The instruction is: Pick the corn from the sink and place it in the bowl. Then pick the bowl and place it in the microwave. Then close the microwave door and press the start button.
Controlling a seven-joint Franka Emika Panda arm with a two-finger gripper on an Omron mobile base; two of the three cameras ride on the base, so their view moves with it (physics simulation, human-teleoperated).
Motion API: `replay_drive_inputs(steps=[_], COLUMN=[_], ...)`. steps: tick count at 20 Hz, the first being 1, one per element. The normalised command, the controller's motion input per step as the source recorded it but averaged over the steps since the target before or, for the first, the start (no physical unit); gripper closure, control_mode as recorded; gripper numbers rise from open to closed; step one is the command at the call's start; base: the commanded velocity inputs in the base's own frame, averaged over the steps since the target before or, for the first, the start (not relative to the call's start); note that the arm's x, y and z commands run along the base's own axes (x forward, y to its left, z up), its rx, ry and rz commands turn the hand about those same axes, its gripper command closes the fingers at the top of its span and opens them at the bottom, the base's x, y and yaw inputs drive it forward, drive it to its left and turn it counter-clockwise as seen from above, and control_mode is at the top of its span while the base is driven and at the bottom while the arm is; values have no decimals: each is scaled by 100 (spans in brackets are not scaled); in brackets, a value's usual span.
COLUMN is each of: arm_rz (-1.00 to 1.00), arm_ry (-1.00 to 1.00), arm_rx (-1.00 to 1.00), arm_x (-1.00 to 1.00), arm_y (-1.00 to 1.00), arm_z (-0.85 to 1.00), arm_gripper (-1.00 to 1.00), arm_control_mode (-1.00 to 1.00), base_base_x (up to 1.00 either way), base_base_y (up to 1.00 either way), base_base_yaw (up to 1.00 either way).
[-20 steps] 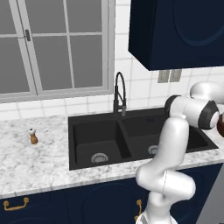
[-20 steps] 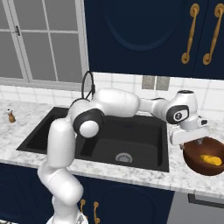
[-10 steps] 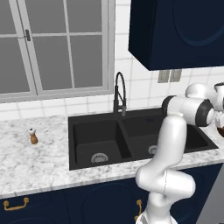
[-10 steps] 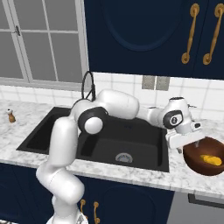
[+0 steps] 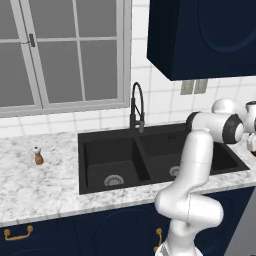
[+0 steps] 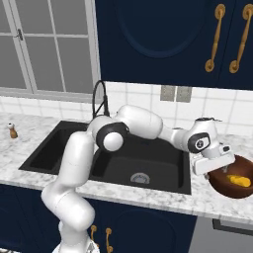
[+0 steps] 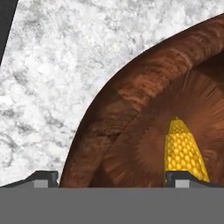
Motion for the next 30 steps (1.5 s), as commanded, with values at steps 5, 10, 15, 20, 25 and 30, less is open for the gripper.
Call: replay_drive_inputs(steps=[5, 10, 15, 20, 25, 30], arm_rz=[1, 2, 7, 18, 15, -12], arm_ry=[-3, -16, -11, 0, 0, 1], arm_rx=[7, 8, 0, -2, -9, -4], arm_x=[-11, -45, -66, -79, -89, -92], arm_y=[-8, 8, 64, 97, 68, 0], arm_z=[-20, 15, 87, 98, 80, 69], arm_gripper=[100, 100, 100, 100, 100, 100], arm_control_mode=[-100, -100, -100, -100, -100, -100], base_base_x=[0, 0, 0, 0, 0, 0], base_base_y=[0, 0, 0, 0, 0, 0], base_base_yaw=[0, 0, 0, 0, 0, 0])
